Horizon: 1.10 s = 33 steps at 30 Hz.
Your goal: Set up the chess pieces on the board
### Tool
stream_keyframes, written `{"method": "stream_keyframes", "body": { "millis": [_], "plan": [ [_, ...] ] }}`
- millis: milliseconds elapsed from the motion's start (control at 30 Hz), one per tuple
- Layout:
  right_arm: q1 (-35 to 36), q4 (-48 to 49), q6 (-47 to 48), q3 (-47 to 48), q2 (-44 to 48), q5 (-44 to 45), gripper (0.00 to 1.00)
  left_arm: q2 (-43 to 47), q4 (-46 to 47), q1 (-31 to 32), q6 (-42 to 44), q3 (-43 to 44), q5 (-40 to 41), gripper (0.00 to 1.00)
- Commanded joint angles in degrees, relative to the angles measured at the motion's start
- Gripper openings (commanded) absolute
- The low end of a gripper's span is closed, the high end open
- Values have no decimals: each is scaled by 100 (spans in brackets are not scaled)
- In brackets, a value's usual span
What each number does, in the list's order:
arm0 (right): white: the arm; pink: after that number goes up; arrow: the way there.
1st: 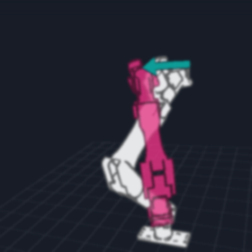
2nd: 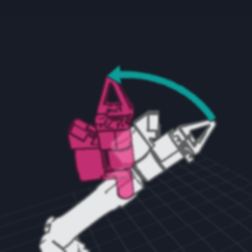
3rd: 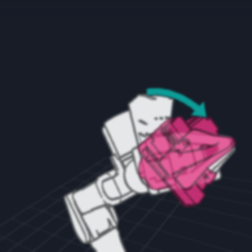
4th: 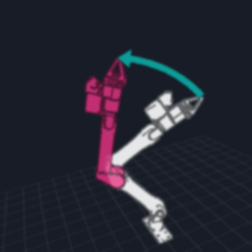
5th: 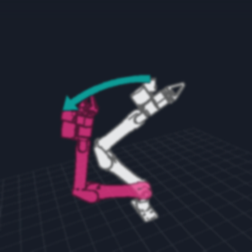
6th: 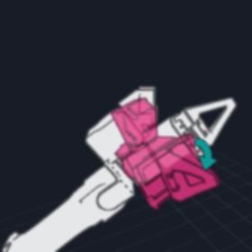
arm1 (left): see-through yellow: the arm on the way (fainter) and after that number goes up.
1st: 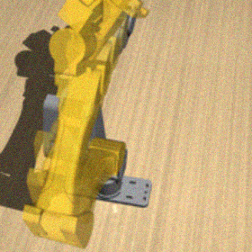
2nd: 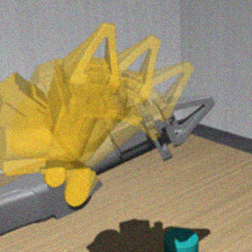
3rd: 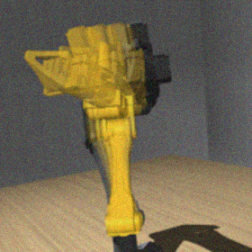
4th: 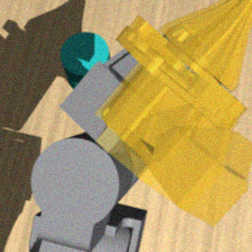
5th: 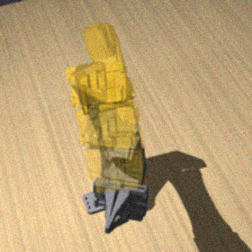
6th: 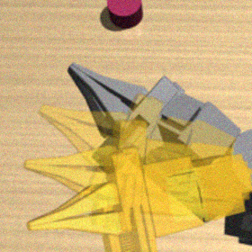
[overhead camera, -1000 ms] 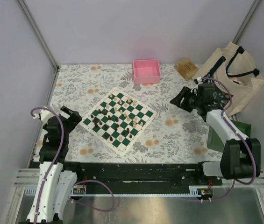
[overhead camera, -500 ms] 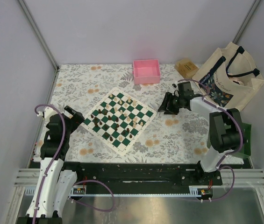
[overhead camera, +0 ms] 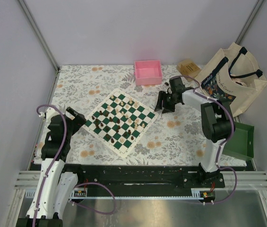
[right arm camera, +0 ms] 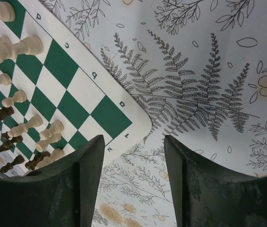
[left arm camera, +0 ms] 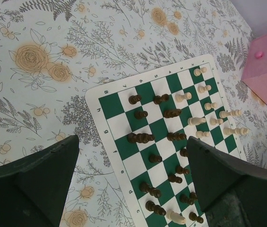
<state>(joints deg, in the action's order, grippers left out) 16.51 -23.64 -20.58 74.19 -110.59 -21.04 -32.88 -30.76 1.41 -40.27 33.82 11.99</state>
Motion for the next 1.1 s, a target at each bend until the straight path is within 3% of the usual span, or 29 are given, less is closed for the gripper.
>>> {"method": "stream_keyframes", "body": {
  "millis": [0, 367, 700, 967, 1067],
  "plan": [
    [150, -430, 265, 420, -217, 223, 62, -43, 229, -9, 125, 116, -118, 99],
    [370, -774, 379, 790, -727, 91, 58, -157, 325, -9, 133, 45, -197, 99],
    [449, -668, 326, 711, -807, 82, 47, -236, 334, 0, 151, 72, -214, 99],
    [458, -607, 318, 623, -719, 205, 24, -341, 413, 0, 177, 98, -258, 99],
    [449, -546, 309, 535, -684, 205, 20, -385, 352, -9, 230, 151, -223, 99]
  ]
}}
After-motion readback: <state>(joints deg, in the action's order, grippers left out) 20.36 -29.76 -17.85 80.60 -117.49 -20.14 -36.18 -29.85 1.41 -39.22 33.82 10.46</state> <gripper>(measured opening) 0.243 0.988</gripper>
